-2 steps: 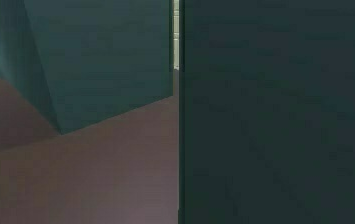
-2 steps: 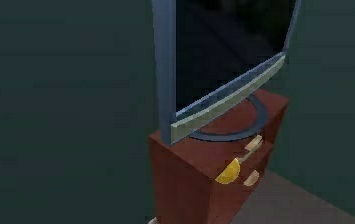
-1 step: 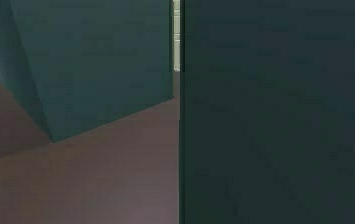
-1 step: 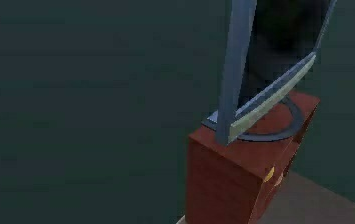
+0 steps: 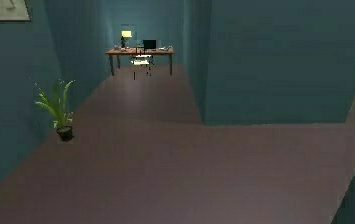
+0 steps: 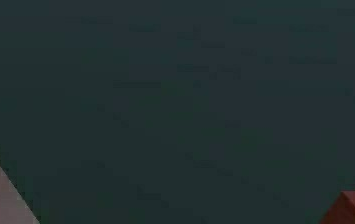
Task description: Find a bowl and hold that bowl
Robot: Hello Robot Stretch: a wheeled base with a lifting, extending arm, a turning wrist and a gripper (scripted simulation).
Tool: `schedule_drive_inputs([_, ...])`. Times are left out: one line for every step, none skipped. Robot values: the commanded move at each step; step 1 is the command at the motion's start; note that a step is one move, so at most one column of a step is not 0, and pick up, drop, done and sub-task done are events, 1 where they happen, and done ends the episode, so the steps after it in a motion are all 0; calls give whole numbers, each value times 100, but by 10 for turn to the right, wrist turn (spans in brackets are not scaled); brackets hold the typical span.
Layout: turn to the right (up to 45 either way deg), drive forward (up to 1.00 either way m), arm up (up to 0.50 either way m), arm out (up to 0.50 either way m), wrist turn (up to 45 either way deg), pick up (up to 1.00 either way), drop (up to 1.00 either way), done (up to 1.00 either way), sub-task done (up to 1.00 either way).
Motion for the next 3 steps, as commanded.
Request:
schedule_drive_inputs([-450, 0, 0, 0, 0, 0, 0, 0, 0])
schedule_drive_inputs([-450, 0, 0, 0, 0, 0, 0, 0, 0])
schedule_drive_inputs([-390, 0, 0, 0, 0, 0, 0, 0, 0])
